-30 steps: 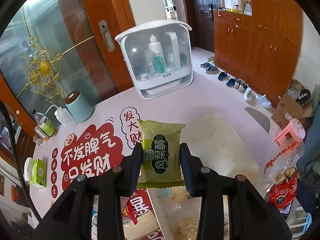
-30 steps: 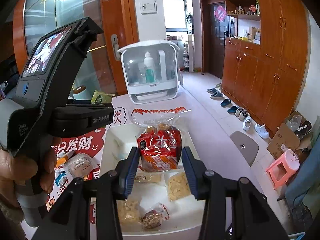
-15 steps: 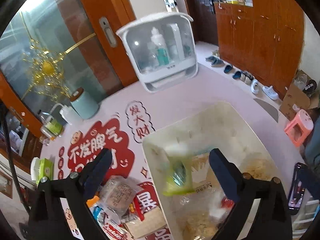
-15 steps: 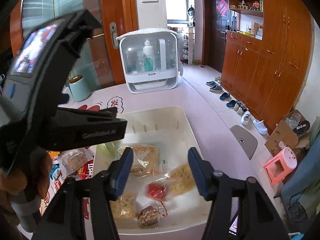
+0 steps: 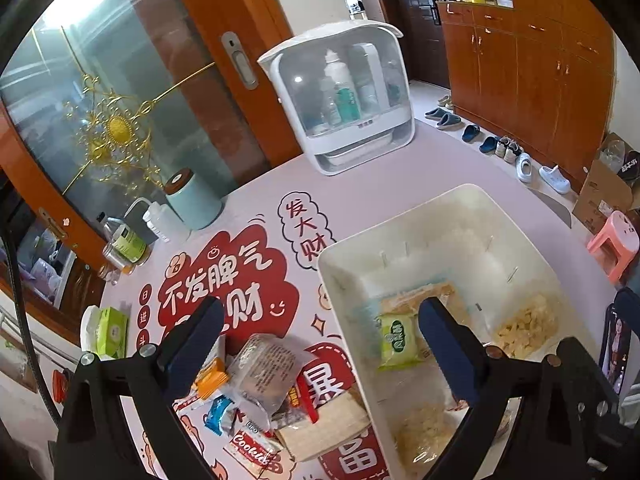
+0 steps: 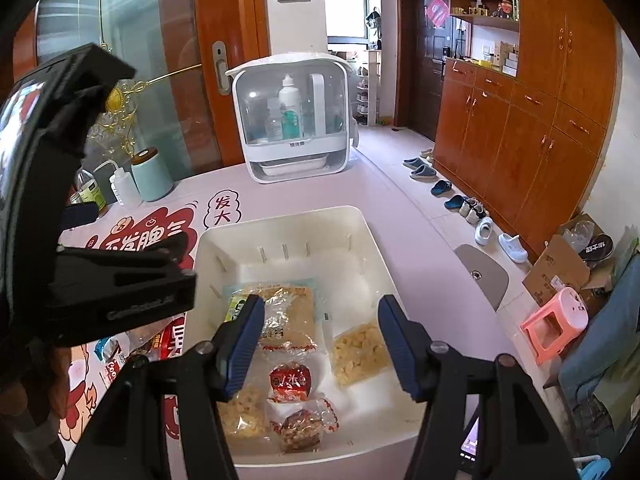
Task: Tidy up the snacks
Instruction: 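Move both grippers back over the snack pile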
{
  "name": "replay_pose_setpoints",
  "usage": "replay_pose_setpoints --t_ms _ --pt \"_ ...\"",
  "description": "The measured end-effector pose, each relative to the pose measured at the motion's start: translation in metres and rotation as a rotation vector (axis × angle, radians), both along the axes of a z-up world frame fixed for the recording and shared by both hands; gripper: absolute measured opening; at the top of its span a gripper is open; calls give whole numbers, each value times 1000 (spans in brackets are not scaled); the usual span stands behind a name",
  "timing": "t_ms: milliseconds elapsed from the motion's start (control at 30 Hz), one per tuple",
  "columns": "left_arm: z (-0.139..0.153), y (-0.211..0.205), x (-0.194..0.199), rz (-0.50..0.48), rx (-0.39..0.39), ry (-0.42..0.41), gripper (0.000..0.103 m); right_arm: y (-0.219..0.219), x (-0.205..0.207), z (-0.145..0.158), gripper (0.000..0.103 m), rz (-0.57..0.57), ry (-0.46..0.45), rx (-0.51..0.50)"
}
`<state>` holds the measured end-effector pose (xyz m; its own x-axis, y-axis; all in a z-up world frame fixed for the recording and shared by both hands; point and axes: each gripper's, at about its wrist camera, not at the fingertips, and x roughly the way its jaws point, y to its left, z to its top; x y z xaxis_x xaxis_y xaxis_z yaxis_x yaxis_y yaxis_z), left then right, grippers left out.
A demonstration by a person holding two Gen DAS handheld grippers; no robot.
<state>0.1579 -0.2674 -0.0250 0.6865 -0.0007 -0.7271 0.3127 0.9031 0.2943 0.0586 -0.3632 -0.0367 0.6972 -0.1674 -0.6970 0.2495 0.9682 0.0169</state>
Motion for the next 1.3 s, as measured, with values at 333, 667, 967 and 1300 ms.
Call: replay_pose_setpoints --t_ms 333,667,967,1300 --pt "14 33 -16 19 -30 -14 97 20 -5 2 60 7 3 -17" --pt "25 80 -29 27 -39 -27 97 58 -12 9 60 6 1 -43" --pt "38 145 -45 39 -55 -52 97 113 -18 16 60 20 3 -79" --pt "38 243 -57 94 -72 -60 97 190 -25 22 60 44 2 -142"
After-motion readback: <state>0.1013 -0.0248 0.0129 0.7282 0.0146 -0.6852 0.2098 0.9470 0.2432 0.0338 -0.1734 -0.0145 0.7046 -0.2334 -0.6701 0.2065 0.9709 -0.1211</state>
